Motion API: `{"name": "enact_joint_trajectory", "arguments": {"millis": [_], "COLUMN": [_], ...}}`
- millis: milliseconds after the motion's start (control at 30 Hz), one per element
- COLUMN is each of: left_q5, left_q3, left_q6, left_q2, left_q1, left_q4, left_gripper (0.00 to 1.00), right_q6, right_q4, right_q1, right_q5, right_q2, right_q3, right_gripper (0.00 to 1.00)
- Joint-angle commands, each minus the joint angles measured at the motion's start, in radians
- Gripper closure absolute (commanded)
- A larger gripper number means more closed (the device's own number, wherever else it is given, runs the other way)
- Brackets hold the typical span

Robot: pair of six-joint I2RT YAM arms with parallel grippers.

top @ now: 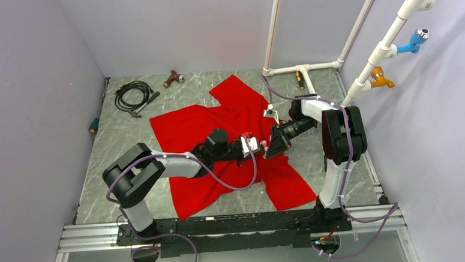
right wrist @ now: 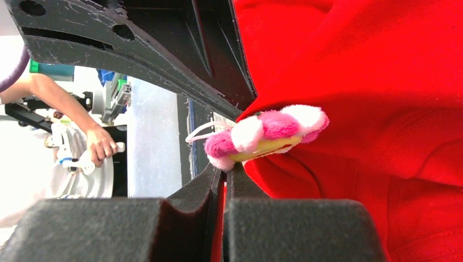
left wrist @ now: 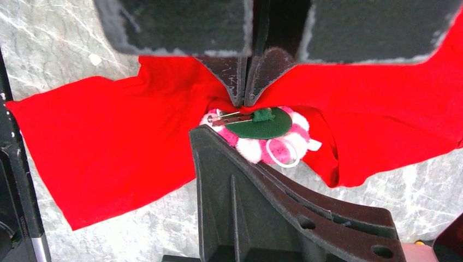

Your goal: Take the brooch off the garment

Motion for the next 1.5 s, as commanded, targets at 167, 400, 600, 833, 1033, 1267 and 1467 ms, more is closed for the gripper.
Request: {"name": "enact_joint_trajectory", "arguments": {"millis": [167,400,600,833,1033,1267,1467], "left_q5": [0.087,0.113,0.226,0.295,0.354,0.399,0.422], "left_q3": [-0.024,-0.037,0.052,0.145,0.144,0.143,0.158], "left_q6": [0.109,0.273,0.433,0.392,0.462,0.554,0.808], "left_q2": [-0.092,-0.148,-0.083,-0.006,0.001,-0.037,-0.049], "left_q1": [0.025,0.114,0.125,0.114,0.090,0.120,0.122], "left_q4": [-0.010,-0.099,-0.143,-0.149,-0.220,-0.309,-0.515], "left_gripper": [0.57,0.31,0.03,0.04,0.18,0.20,0.17], "right_q6": [0.012,-0.017,-0.032,-0.046,-0.072,-0.098,-0.112], "right_q4": [0.027,0.022,0.031,0.037,0.012,0.002,0.005], "right_q1": [0.007,0.013,0.046,0.075,0.077,0.079,0.090], "right_q5": [0.019,0.070,0.078,0.087,0.085,0.114,0.131], "right_q2": [-0.039,-0.022,-0.030,-0.054,-0.059,-0.066,-0.074], "right_q3": [0.023,0.057,0.058,0.068,0.083,0.073,0.072], "right_gripper": [1.00,1.00,1.00,1.00,1.00,1.00,1.00]}}
